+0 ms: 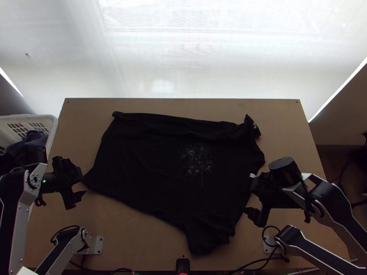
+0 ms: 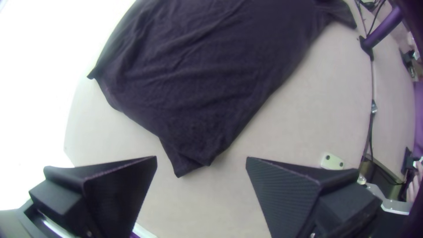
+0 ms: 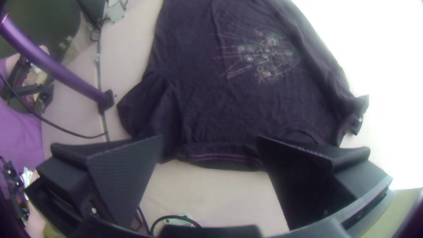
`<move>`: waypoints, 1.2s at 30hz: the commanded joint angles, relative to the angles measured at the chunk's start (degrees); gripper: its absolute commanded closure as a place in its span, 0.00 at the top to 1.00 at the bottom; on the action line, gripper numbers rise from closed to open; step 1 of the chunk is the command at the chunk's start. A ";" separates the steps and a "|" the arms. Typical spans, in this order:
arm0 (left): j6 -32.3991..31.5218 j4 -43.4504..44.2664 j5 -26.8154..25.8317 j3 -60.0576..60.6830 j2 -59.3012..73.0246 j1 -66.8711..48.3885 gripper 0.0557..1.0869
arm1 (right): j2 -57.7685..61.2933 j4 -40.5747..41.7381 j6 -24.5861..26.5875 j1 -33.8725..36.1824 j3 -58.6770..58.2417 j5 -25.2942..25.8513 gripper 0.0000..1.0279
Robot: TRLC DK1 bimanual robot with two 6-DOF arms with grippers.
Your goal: Fold the t-shirt
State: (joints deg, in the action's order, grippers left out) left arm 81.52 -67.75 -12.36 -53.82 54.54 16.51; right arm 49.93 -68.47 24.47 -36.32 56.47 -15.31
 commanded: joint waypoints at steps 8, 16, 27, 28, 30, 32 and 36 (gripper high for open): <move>0.31 10.18 0.41 14.27 -2.34 0.89 0.95 | -2.12 0.18 1.20 -9.21 -6.72 1.60 0.96; 1.45 18.88 1.20 19.46 1.97 0.71 0.95 | -2.12 -0.79 2.16 -13.78 -4.96 1.51 0.96; 8.13 28.28 4.19 20.60 5.84 7.92 0.95 | -3.53 -1.14 8.23 -28.28 -12.35 0.46 0.96; 8.13 28.81 4.19 20.69 6.28 8.10 0.95 | -3.53 -0.53 8.31 -28.72 -13.23 0.19 0.96; 7.96 29.60 3.92 20.60 7.07 8.18 0.95 | -3.61 0.26 8.31 -29.60 -14.72 -1.21 0.96; 6.29 29.78 3.22 19.72 8.91 8.10 0.95 | -3.61 0.88 8.14 -30.13 -16.04 -2.88 0.96; -2.68 22.31 -1.70 12.25 17.26 8.62 0.95 | -2.73 2.02 6.82 -30.39 -17.27 -5.52 0.96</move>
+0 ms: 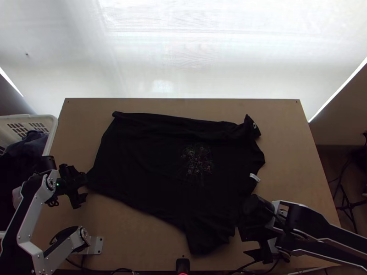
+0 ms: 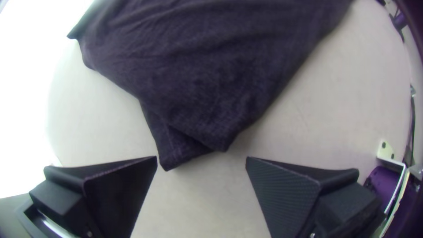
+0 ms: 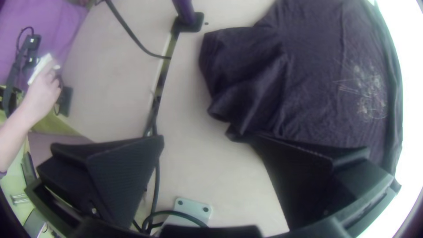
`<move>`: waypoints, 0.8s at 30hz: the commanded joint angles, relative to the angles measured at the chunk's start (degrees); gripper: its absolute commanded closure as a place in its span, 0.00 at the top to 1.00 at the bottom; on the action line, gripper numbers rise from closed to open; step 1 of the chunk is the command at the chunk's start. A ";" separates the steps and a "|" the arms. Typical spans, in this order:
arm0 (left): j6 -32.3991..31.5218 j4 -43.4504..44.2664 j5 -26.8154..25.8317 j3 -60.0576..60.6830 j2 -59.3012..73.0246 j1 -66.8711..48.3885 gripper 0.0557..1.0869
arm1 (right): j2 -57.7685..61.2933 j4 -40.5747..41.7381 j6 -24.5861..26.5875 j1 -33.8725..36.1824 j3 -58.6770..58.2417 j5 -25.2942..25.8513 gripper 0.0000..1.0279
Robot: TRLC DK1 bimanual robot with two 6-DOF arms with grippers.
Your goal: Fold the t-shirt
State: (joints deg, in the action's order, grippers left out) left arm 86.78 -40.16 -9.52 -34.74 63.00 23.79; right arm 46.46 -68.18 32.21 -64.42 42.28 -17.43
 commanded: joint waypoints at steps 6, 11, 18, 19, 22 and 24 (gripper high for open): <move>-13.31 -14.59 -9.55 -15.09 17.94 3.28 0.95 | 1.53 3.32 -2.32 -2.20 -3.43 -4.37 0.96; -17.00 -17.23 -9.73 -19.31 23.83 3.28 0.95 | 1.27 4.37 -2.06 -2.20 -3.35 -4.37 0.96; -18.67 -17.32 -9.03 -23.88 30.07 6.44 0.95 | 0.21 4.46 -1.88 -2.20 -3.35 -4.37 0.96; -18.67 -17.23 -9.03 -24.06 30.60 6.44 0.95 | 0.21 4.46 -1.88 -2.20 -3.35 -4.37 0.96; -18.76 -18.29 -9.11 -24.23 31.74 5.65 0.95 | 0.21 4.73 -2.06 -2.20 -3.35 -4.37 0.96; -18.93 -19.25 -9.29 -23.97 32.36 4.69 0.94 | 0.30 4.73 -2.06 -2.20 -3.17 -4.37 0.96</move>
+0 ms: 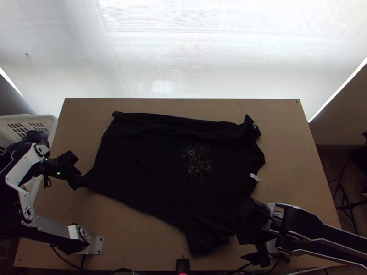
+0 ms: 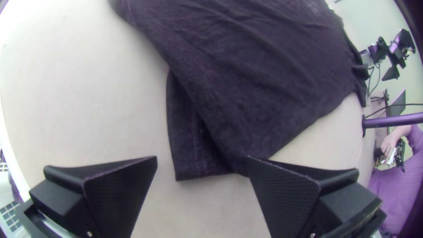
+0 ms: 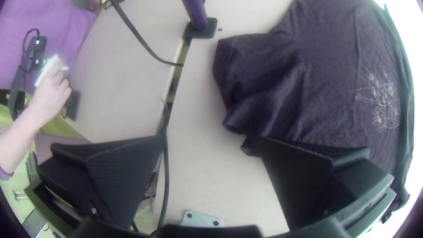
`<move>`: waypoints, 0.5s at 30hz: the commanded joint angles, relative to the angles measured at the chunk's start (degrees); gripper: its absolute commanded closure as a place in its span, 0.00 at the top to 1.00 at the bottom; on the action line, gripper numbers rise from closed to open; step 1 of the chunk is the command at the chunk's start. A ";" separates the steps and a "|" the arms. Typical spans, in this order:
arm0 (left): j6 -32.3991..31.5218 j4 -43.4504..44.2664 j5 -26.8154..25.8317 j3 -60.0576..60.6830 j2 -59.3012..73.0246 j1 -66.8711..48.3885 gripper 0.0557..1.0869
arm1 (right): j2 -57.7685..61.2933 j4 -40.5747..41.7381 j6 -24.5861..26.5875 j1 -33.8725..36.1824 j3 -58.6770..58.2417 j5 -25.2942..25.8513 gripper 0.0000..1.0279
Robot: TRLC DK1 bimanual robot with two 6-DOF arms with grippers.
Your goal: Fold the t-shirt
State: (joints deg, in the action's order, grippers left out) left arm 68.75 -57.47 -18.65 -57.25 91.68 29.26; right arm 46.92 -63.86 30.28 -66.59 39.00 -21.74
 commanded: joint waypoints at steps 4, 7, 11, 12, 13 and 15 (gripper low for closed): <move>-1.25 -1.68 -0.15 0.13 4.12 -2.62 0.88 | -0.25 0.49 -0.14 0.05 0.37 -0.06 0.96; -1.34 -1.94 -0.24 0.83 4.03 -3.86 0.78 | -0.33 0.40 -0.14 0.14 0.55 0.03 0.96; -1.34 -0.53 0.11 2.15 3.95 -4.82 0.22 | -0.33 0.49 -0.22 0.14 0.99 0.03 0.96; -1.60 0.08 0.37 2.15 3.95 -4.56 0.19 | -0.33 0.57 -0.31 0.14 1.25 0.03 0.96; -1.60 0.61 0.64 2.15 3.77 -4.29 0.18 | -0.33 0.93 -0.58 0.14 1.51 0.03 0.96; -1.51 0.43 1.25 2.15 3.77 -3.94 0.14 | -0.33 1.19 -1.02 0.14 1.87 0.03 0.95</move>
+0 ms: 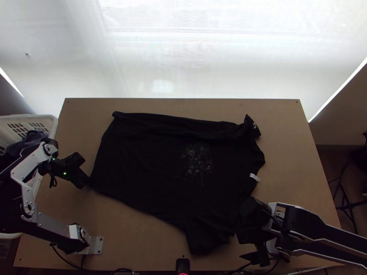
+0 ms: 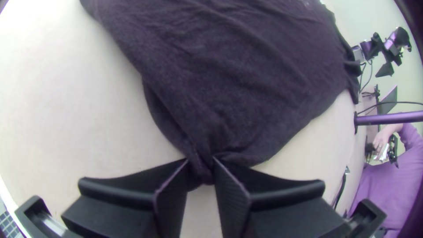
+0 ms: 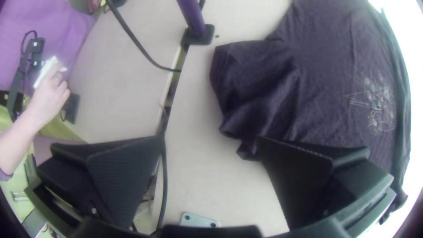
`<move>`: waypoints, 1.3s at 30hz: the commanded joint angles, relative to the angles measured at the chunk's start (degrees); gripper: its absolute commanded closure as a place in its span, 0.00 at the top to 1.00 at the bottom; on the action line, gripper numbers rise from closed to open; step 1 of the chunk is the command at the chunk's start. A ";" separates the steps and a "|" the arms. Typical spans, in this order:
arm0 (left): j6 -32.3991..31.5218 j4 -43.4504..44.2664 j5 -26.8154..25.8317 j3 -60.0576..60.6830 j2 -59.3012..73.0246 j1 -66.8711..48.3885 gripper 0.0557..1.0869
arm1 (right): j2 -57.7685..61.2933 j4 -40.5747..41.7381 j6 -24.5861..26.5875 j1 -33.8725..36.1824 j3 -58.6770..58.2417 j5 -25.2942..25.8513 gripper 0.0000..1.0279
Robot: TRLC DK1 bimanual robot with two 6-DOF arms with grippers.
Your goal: Fold the t-shirt
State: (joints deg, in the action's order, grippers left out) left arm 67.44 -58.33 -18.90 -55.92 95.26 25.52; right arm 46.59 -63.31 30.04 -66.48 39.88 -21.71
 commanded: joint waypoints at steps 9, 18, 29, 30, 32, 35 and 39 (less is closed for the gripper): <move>6.56 -0.56 2.37 4.59 -9.39 3.05 0.03 | 1.14 5.48 -0.69 -5.07 -1.12 -1.84 0.95; 5.33 -9.35 -1.06 0.20 -11.15 5.16 0.03 | 9.05 16.99 6.08 -3.83 -5.69 0.53 0.95; 6.12 -15.41 -1.85 -4.02 -14.67 7.62 0.03 | 6.06 23.76 8.10 3.20 -12.37 1.24 0.92; 6.04 -15.77 -2.02 -4.20 -14.93 7.62 0.03 | 6.06 24.72 9.51 5.31 -13.07 1.24 0.90; 5.95 -16.29 -2.20 -4.37 -15.72 7.62 0.03 | 6.15 24.81 11.71 7.94 -13.60 1.24 0.90; 5.86 -17.35 -2.29 -5.08 -16.51 7.62 0.03 | 5.97 25.08 12.85 11.11 -13.60 1.24 0.90; 5.69 -18.32 -2.55 -6.83 -16.51 7.62 0.03 | 5.36 25.16 12.94 11.28 -14.30 1.15 0.81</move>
State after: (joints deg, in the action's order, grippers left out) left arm 73.47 -74.76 -21.04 -60.51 79.64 32.93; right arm 52.71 -39.44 41.34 -58.70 27.03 -20.56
